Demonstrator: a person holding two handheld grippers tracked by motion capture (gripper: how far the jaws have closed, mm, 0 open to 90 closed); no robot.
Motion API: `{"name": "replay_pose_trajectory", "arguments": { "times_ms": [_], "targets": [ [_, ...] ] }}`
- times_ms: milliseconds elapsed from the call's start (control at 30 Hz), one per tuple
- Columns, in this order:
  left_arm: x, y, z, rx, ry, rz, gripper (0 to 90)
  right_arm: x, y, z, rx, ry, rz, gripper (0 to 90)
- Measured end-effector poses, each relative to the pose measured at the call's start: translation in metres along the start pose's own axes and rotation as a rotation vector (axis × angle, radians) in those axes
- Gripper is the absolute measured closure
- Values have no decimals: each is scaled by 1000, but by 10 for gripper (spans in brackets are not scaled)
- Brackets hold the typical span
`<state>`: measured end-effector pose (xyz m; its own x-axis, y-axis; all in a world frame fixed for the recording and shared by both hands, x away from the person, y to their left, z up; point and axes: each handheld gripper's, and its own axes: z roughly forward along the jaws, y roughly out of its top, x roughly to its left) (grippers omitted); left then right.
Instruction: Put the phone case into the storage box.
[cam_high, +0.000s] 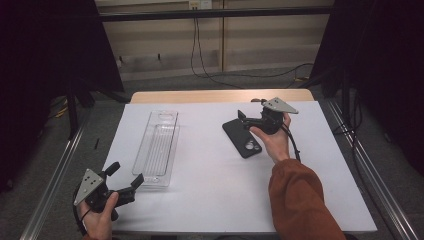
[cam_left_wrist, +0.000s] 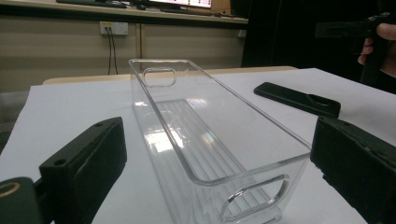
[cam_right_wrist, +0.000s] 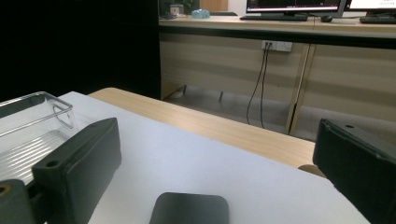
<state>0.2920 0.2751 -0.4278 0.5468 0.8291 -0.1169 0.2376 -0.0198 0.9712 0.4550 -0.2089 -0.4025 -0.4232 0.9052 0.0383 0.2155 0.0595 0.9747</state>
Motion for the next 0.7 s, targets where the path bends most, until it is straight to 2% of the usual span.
{"name": "replay_pose_trajectory", "arguments": {
  "times_ms": [167, 333, 467, 500, 700],
  "targets": [
    [0, 0, 0, 5, -3, 4, 37, -3, 4, 9, -9, -9, -4, 84],
    [0, 0, 0, 6, -2, 3, 37, -5, 12, 18, -14, 2, -21, 134],
    [0, -1, 1, 8, -6, 0, 37, -7, 14, 23, 20, 12, -24, 186],
    [0, -1, 1, 11, -11, 1, 37, -8, 16, 27, 33, 30, -13, 263],
    [-1, -1, 1, 12, -12, 7, 37, -11, 24, 32, 84, 58, -19, 497]
  ]
}}
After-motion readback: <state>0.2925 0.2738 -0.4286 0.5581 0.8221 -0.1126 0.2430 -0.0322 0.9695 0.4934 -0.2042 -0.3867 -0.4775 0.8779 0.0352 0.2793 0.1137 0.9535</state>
